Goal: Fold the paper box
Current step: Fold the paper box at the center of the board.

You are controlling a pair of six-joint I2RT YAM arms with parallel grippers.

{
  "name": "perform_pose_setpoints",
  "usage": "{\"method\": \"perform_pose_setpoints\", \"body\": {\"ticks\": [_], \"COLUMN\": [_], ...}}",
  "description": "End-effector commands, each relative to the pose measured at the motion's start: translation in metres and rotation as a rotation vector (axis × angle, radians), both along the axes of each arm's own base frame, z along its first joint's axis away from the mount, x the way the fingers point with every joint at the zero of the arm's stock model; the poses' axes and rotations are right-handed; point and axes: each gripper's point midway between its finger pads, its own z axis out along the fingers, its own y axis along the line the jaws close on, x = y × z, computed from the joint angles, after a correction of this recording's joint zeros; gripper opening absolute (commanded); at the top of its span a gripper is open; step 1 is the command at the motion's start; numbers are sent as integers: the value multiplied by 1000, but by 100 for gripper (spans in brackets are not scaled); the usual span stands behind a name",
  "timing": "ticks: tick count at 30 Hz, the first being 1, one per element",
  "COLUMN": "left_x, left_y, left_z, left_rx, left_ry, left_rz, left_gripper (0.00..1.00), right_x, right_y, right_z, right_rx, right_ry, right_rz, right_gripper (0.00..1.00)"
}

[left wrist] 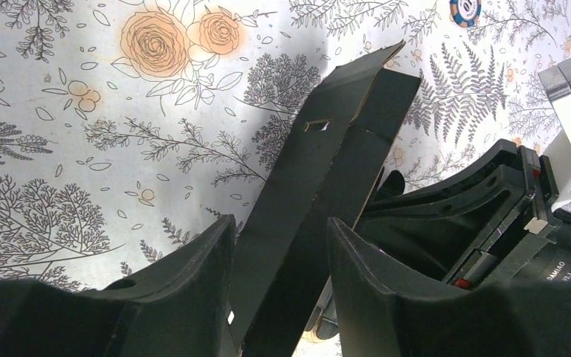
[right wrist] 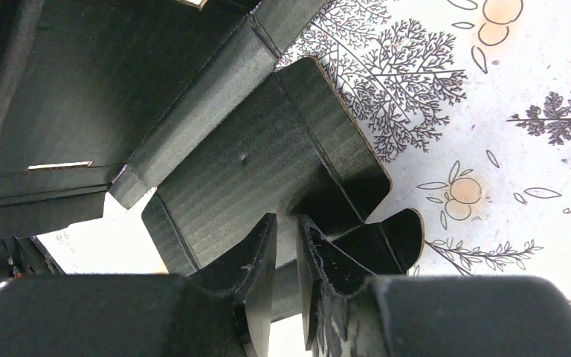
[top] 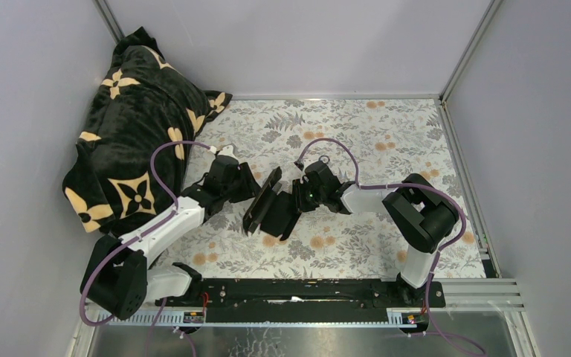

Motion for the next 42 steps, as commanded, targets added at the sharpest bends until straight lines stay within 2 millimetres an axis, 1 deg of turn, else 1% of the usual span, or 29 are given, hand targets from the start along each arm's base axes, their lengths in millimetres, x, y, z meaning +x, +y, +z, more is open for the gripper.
{"method": "perform_pose_setpoints", "body": {"ticks": [1, 13, 20, 24, 27, 29, 42], "left_x": [6, 6, 5, 3, 2, 2, 0], "left_y": [-6, -10, -11, -12, -12, -12, -13], "left_z": [16, 23, 16, 9, 9, 9, -2], "left_rx": [-52, -77, -75, -77, -81, -82, -57], "left_ry": [-48, -59, -43, -28, -28, -27, -5], "left_rz": [-17, -29, -32, -37, -39, -40, -43], "left_gripper": [55, 55, 52, 49, 45, 44, 42], "right_x": [-56, -57, -57, -58, -57, -57, -57], "right_y": [-58, -58, -57, -58, -57, -57, -57], "right_z": [-74, -76, -77, -78, -78, -77, -78], "right_rx": [-279, -277, -276, -278, -277, -276, -280], "right_ry": [212, 217, 221, 224, 223, 222, 224], "right_rz": [9, 11, 12, 10, 11, 12, 14], "right_gripper": [25, 25, 24, 24, 24, 24, 24]}}
